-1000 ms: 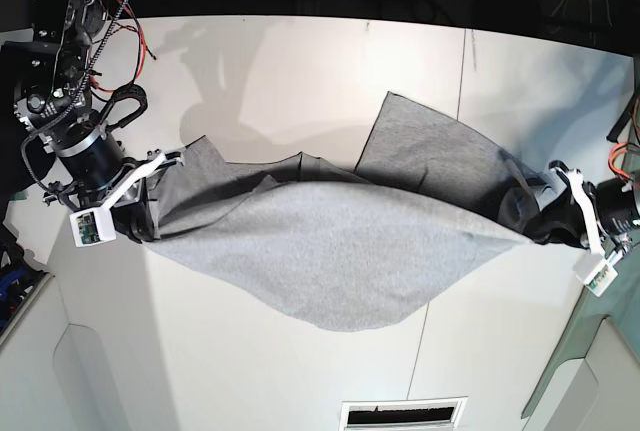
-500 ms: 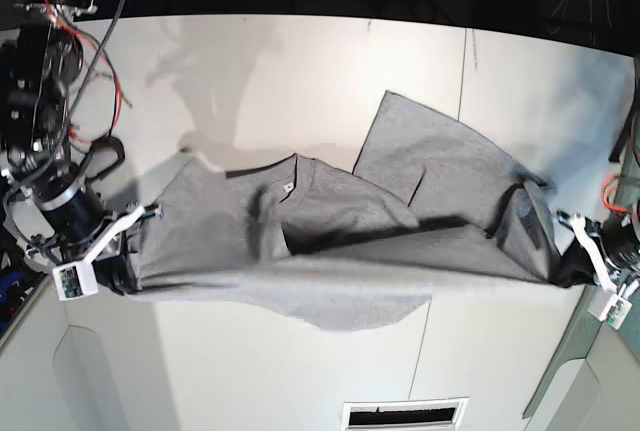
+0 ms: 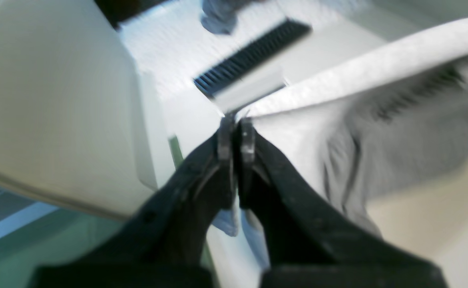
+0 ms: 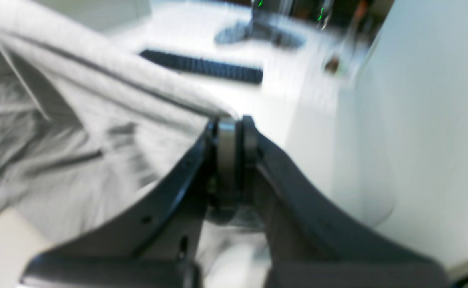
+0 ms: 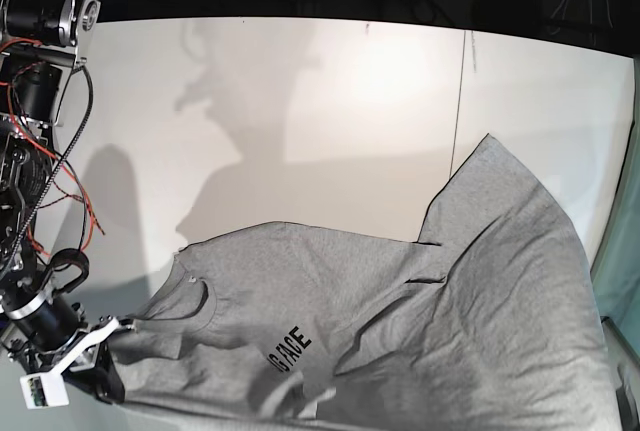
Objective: Layout the t-shirt on the table in an organized manner, then fold the t-shirt properly
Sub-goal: 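Lift the t-shirt with both grippers and stretch it apart, shaking it out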
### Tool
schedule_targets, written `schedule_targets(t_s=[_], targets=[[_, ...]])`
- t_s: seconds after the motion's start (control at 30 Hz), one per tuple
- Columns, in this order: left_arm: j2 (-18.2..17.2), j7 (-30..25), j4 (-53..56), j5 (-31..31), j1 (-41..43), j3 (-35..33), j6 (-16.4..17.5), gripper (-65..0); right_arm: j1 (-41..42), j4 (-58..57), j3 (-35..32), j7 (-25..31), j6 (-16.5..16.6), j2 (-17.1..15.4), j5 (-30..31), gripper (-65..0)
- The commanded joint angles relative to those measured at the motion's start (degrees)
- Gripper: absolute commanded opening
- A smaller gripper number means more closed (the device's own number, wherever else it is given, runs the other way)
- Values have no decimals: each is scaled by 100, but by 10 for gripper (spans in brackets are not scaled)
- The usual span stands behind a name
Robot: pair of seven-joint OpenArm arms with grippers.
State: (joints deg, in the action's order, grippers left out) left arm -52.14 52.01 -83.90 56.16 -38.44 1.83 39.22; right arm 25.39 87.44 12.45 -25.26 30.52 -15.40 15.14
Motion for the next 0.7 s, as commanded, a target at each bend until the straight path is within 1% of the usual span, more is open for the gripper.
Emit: schedule_targets(t_s=[0.0, 0.13, 0.2, 0.3, 0.4, 0.5, 0.67], targets=[[-160, 63, -256, 273, 105, 26, 78, -650, -33, 96, 55, 101, 44, -79, 168, -650], [-249, 811, -1226, 1200, 1434, 28, 78, -650, -855, 157, 57, 96, 131, -79, 415, -650], [-247, 981, -1709, 1480, 2264, 28, 78, -650, -1390, 302, 68, 98, 142, -79, 415, -650], [-170, 975, -2286, 1478, 3412, 28, 78, -650, -2216, 621, 105, 103, 142, -81, 396, -650], [68, 977, -2623, 1478, 4221, 35, 78, -650, -2898, 933, 221, 103, 142, -81, 358, -650], [247, 979, -2721, 1473, 4765, 35, 78, -650, -3397, 1180, 422, 105, 142, -81, 321, -650], [374, 968, -2623, 1200, 5416, 33, 78, -650, -3897, 1202, 763, 103, 120, -81, 330, -650]])
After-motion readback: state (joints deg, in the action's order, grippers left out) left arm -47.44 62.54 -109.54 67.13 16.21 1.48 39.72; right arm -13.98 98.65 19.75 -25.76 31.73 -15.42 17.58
